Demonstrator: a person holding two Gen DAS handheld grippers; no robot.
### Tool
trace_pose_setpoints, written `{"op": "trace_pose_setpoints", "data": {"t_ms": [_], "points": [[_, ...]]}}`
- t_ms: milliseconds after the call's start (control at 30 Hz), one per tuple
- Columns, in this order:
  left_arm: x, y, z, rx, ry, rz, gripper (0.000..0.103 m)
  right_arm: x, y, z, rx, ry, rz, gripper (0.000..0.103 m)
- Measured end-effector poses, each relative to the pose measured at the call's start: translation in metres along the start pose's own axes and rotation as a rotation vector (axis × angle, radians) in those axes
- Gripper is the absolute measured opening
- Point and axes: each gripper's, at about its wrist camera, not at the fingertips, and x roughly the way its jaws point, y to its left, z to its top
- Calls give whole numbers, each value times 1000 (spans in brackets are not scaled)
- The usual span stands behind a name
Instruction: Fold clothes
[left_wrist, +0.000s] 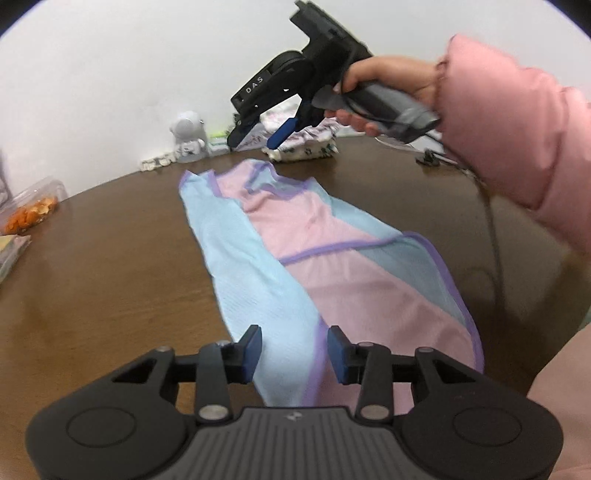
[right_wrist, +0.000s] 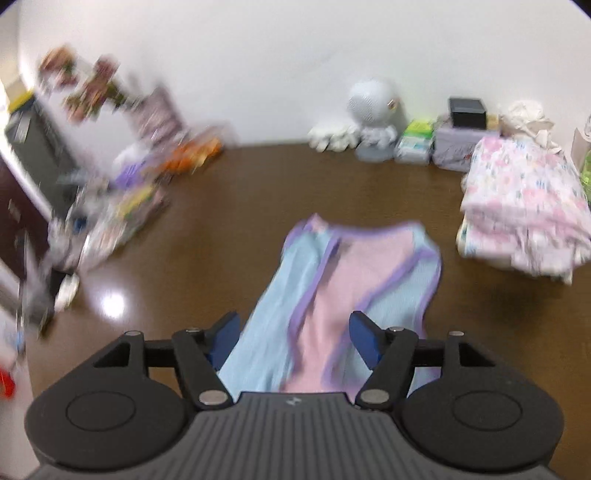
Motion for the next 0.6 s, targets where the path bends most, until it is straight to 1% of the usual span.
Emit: {"op": "trace_pose_setpoints", "data": {"t_ms": [67,200,233,267,333,400,467,500,533,567,600], "points": [[8,-9,-1,21,17,-4,37,2,10,-20,-28,50,9,65],[30,-22,-1,51,56,56,36,23,19,-46,-36,112,13,57],[34,-22,-1,50,54,70,36,29,18,-49,-24,119,11,55],[36,-22,0,44,47,77,36,34,17,-51,-18,119,2,55],[38,-20,3,39,39,84,26,42,15,-53,-4,105,-14,55],[41,-22,5,53,39,78,26,47,11,-52,15,77,-10,54],[45,-22,7,55,43,70,18,51,8,-50,37,55,10,49],[46,-22,8,49,43,64,10,55,7,-48,46,53,18,43],[47,-21,9,42,45,58,4,59,7,-47,52,58,26,32],[47,-20,10,38,45,52,4,62,7,-47,55,66,32,26],[46,-20,11,36,42,46,3,64,7,-47,59,73,39,14]]}}
